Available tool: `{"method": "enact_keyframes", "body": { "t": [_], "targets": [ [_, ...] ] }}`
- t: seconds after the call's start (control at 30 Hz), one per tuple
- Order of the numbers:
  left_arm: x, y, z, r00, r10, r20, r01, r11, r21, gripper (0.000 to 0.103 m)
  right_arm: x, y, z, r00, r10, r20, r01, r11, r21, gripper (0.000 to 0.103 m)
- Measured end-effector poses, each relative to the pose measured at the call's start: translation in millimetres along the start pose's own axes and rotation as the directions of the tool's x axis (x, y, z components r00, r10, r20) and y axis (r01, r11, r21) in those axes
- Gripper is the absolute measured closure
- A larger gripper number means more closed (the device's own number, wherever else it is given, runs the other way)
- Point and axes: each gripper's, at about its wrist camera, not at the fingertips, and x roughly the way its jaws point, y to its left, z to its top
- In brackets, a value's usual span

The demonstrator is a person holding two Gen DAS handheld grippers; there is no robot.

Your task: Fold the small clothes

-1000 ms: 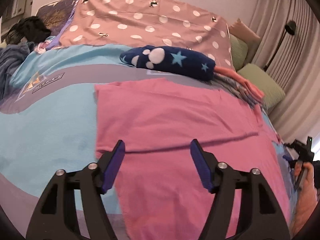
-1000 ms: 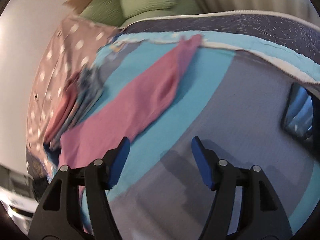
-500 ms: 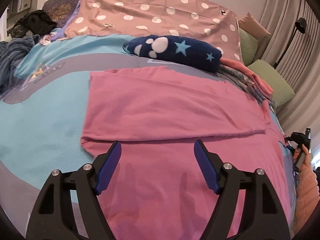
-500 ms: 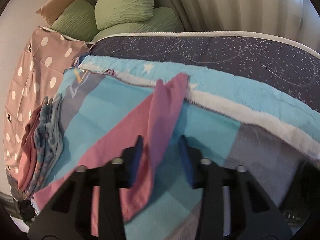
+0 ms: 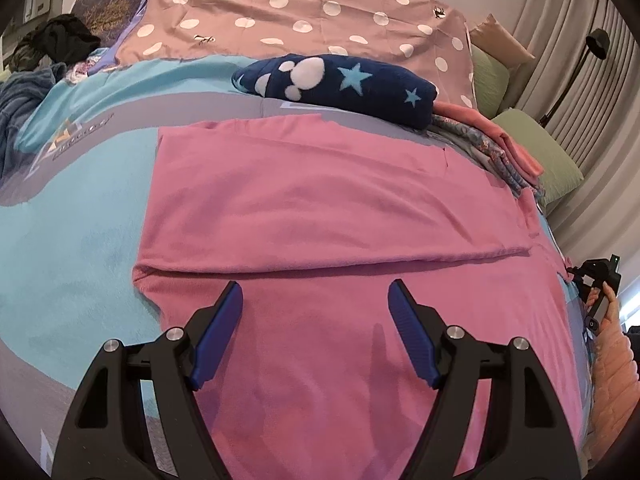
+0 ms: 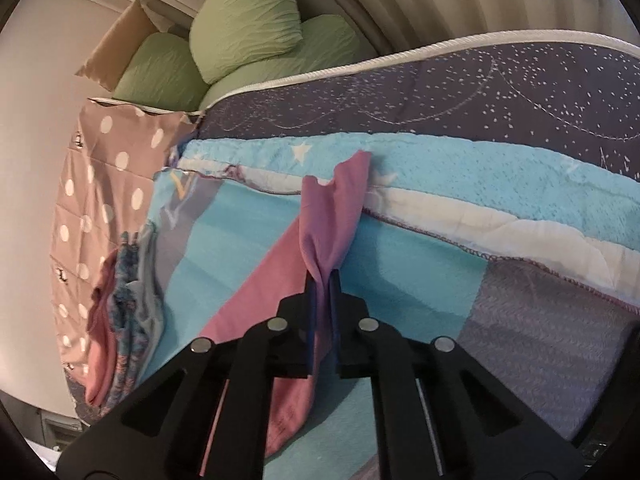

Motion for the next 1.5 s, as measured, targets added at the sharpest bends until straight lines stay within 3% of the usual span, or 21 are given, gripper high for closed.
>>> {"method": "enact_keyframes", "body": {
  "t": [0.13,0.2,0.3,0.37,0.43,0.53,0.63,0.7,0.77,0.83,0.87,0.9,0.93,0.97,1.1,1.17,1.27,1.33,1.43,1.5],
  "targets": [
    [0,5,1,1.0,-0.017,0.002,0.017,1.0,-0.026,0.028,-31,18,1,0.99,0.136,0.031,-0.135,0.991,-0.022,0.097],
    [1,5,2,1.0,-0.026,0.001,0.027,0.999,-0.026,0.028,-52,39,-1,0.975,0.22,0.04,-0.217,0.974,-0.065,0.097],
    [3,1,6,0.999,-0.041,0.006,0.041,0.999,-0.021,0.028,-80,86,-16,0.943,0.333,0.023,-0.324,0.929,-0.178,0.097],
    [4,-3,8,0.998,-0.057,0.013,0.057,0.998,-0.02,0.028,-93,125,-38,0.909,0.415,-0.028,-0.407,0.875,-0.261,0.097],
    [3,-7,8,0.997,-0.077,0.019,0.077,0.997,-0.017,0.028,-104,172,-79,0.863,0.489,-0.129,-0.501,0.79,-0.353,0.097],
    [-1,-6,6,0.996,-0.088,0.025,0.089,0.996,-0.016,0.028,-111,227,-154,0.792,0.524,-0.313,-0.609,0.65,-0.455,0.097],
    [-4,2,5,0.996,-0.085,0.031,0.086,0.995,-0.039,0.028,-109,266,-247,0.72,0.466,-0.514,-0.693,0.491,-0.528,0.097],
    [-5,10,4,0.995,-0.093,0.032,0.095,0.993,-0.067,0.028,-100,276,-299,0.7,0.372,-0.61,-0.713,0.417,-0.563,0.093],
    [-7,18,3,0.994,-0.101,0.031,0.103,0.99,-0.093,0.028,-89,276,-337,0.712,0.248,-0.656,-0.695,0.379,-0.611,0.093],
    [-9,23,2,0.994,-0.105,0.037,0.108,0.989,-0.101,0.028,-85,271,-347,0.71,0.202,-0.675,-0.694,0.368,-0.619,0.089],
    [-11,25,2,0.993,-0.112,0.04,0.115,0.988,-0.098,0.028,-82,266,-347,0.716,0.173,-0.676,-0.684,0.371,-0.629,0.083],
    [-10,26,1,0.992,-0.117,0.04,0.12,0.988,-0.097,0.028,-81,262,-346,0.732,0.152,-0.664,-0.665,0.374,-0.646,0.069],
    [-10,27,2,0.991,-0.125,0.038,0.129,0.987,-0.097,0.028,-82,257,-344,0.755,0.142,-0.641,-0.64,0.375,-0.67,0.066],
    [-8,27,2,0.99,-0.138,0.035,0.141,0.985,-0.1,0.028,-83,254,-342,0.775,0.132,-0.618,-0.617,0.371,-0.694,0.066],
    [-3,22,6,0.977,-0.214,0.022,0.215,0.971,-0.109,0.028,-89,244,-343,0.807,0.091,-0.583,-0.577,0.328,-0.748,0.066],
    [1,9,7,0.968,-0.252,0.008,0.252,0.965,-0.071,0.036,-94,239,-355,0.819,0.077,-0.568,-0.565,0.282,-0.776,0.066],
    [5,-7,3,0.967,-0.255,-0.02,0.255,0.967,0.004,0.051,-102,240,-378,0.834,0.059,-0.549,-0.55,0.173,-0.817,0.065],
    [4,-8,1,0.97,-0.244,-0.021,0.244,0.97,0.019,0.051,-107,244,-399,0.835,0.048,-0.548,-0.55,0.08,-0.831,0.065],
    [-6,8,4,0.975,-0.22,0.021,0.221,0.975,-0.038,0.051,-111,254,-433,0.828,0.027,-0.56,-0.557,-0.068,-0.828,0.066],
    [-17,25,5,0.979,-0.199,0.055,0.203,0.975,-0.093,0.051,-109,260,-453,0.823,0.008,-0.567,-0.561,-0.142,-0.816,0.066]
  ]
}}
